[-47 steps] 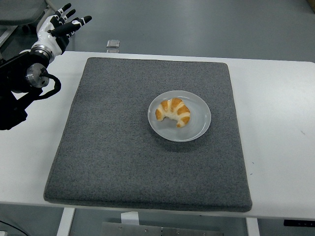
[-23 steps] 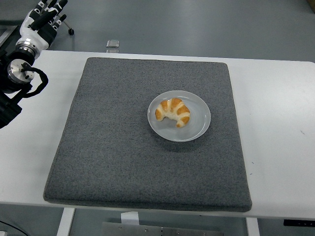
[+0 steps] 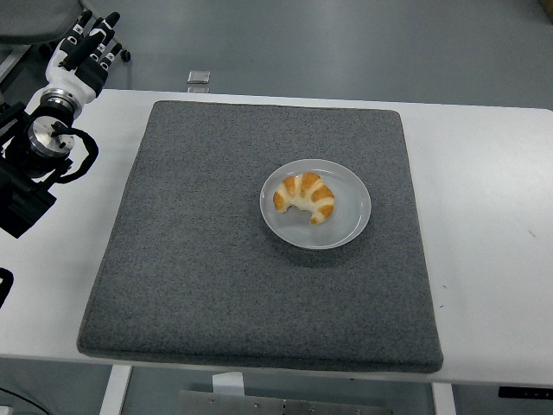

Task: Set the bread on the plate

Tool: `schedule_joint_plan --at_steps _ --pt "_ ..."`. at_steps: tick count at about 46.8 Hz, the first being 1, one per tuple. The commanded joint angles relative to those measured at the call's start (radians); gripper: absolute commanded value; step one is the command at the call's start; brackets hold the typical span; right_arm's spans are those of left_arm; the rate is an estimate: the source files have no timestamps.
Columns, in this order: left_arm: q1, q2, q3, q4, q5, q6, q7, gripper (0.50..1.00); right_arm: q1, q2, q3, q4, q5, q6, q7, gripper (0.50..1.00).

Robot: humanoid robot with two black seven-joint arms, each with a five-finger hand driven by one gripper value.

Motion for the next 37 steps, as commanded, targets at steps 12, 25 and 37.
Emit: schedule_joint_plan --at_steps 12,25,37 --pt "0.008 -0.013 0.0 0.0 0.008 0.0 -0.003 1.0 0.001 0.0 -0.005 0.0 -0.005 0.003 0.0 0.93" --pt "0.008 -0.013 -0.001 0.017 0.008 0.0 -0.006 1.0 -0.001 0.0 -0.002 0.0 0.0 0.004 0.0 0.93" --pt "0.002 -0.056 -0.005 0.046 0.003 0.001 -0.023 1.0 -0.001 0.0 0.002 0.0 0.002 0.001 0.0 0.93"
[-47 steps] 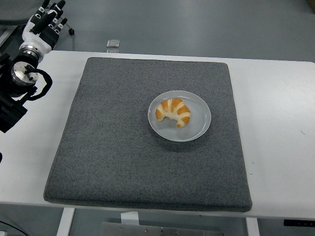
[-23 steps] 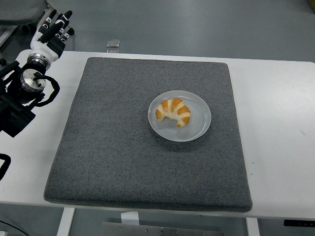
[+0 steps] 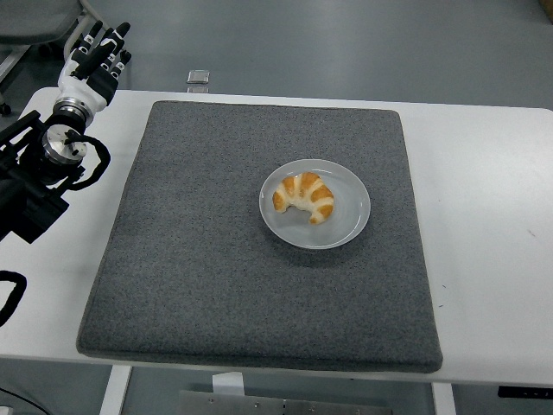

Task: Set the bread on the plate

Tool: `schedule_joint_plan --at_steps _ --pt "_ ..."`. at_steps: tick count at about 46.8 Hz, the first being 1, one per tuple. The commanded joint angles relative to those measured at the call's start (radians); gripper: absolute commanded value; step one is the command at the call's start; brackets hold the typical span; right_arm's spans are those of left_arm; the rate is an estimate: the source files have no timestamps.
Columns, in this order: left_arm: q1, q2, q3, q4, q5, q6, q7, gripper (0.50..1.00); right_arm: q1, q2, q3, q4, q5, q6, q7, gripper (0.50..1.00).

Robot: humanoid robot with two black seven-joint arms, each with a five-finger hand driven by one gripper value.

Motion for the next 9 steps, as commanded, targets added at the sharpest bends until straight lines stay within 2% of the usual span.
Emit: schedule_joint_plan --at_steps 1,9 --pt "-0.005 -0.011 0.0 0.014 0.0 0.0 -0.008 1.0 0.0 0.0 0.0 0.0 0.0 0.0 0.0 0.93" --pt "-0.005 -0.021 -0.002 0.017 0.0 0.0 -0.011 1.0 0.0 0.0 0.001 0.0 0.0 0.001 0.0 0.932"
